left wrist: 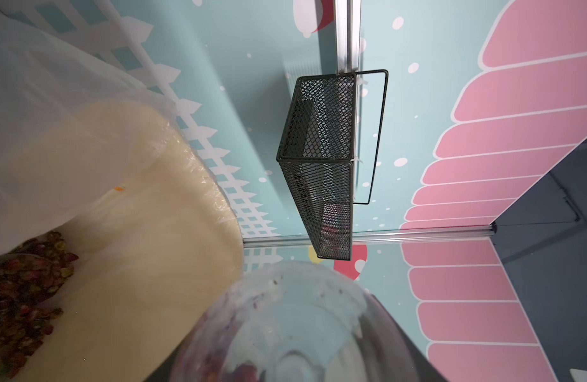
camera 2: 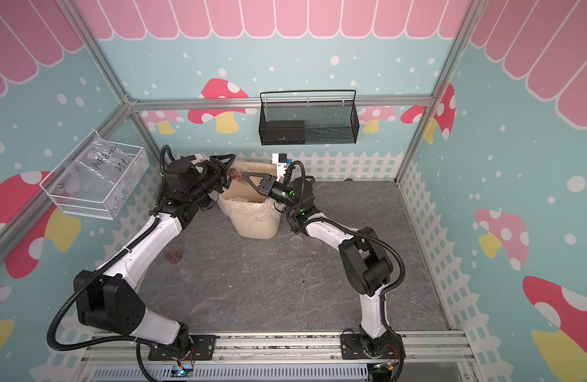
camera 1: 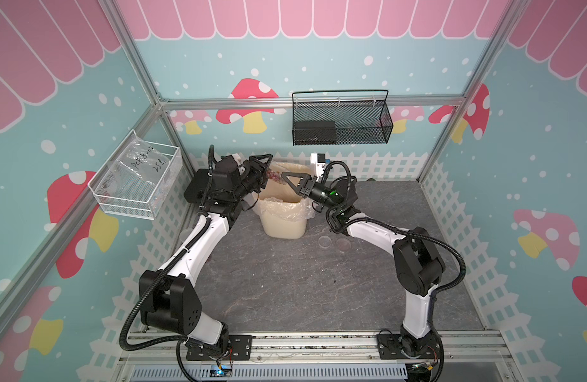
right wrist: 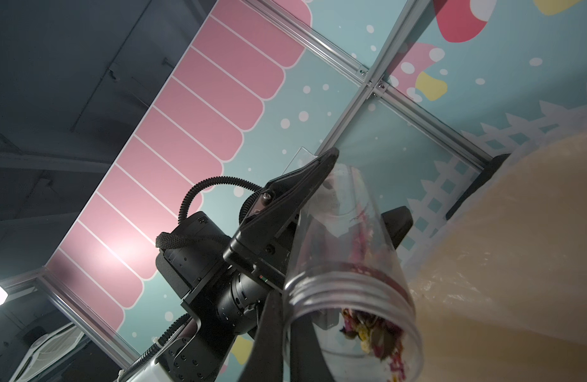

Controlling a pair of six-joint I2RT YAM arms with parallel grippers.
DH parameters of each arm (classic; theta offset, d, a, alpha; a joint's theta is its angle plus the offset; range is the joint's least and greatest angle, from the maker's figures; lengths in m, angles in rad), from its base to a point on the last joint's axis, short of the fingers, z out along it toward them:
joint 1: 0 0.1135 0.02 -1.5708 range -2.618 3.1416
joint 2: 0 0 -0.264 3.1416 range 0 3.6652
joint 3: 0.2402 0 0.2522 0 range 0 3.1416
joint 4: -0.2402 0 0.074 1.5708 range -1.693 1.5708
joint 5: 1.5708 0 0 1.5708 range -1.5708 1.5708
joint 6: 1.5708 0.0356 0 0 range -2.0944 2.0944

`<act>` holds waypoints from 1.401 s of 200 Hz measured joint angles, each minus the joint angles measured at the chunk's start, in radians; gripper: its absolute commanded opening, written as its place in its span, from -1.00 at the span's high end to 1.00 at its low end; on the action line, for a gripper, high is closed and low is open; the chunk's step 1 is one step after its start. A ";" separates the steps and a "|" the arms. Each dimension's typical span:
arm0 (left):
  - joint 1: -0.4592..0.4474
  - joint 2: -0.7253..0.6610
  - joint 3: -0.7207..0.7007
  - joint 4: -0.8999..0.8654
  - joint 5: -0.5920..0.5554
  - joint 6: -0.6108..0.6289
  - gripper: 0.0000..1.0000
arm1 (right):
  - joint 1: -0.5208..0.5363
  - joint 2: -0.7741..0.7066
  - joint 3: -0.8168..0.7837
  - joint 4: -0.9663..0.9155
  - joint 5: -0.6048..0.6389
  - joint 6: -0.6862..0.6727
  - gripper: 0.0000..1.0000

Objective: Empty the moldy dried flower tea in the jars
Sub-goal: Pour the moldy dried flower tea into the trash bin.

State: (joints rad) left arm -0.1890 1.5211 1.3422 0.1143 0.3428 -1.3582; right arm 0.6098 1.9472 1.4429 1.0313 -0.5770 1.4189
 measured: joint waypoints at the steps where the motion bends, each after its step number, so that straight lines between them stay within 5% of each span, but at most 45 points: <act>1: 0.000 0.000 0.000 0.001 0.000 0.000 0.04 | 0.000 0.000 0.000 0.000 0.001 0.000 0.94; 58: 0.003 0.014 -0.002 0.049 0.014 -0.003 0.51 | 0.000 0.000 0.000 0.008 0.013 -0.012 0.57; 142: 0.017 0.037 0.072 -0.036 -0.047 0.141 0.68 | -0.008 -0.161 -0.128 -0.147 0.072 -0.240 -0.51; 223: 0.007 0.100 0.209 -0.215 -0.175 0.478 0.75 | -0.016 -0.461 -0.369 -0.360 0.171 -0.546 -0.61; 280: -0.094 0.116 0.234 -0.285 -0.362 0.800 0.87 | -0.017 -0.730 -0.612 -0.521 0.354 -0.741 -0.61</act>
State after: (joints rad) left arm -0.2832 1.6367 1.5761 -0.1703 -0.0196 -0.5583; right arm 0.5926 1.2171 0.8307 0.5098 -0.2230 0.6777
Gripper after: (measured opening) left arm 0.547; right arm 0.806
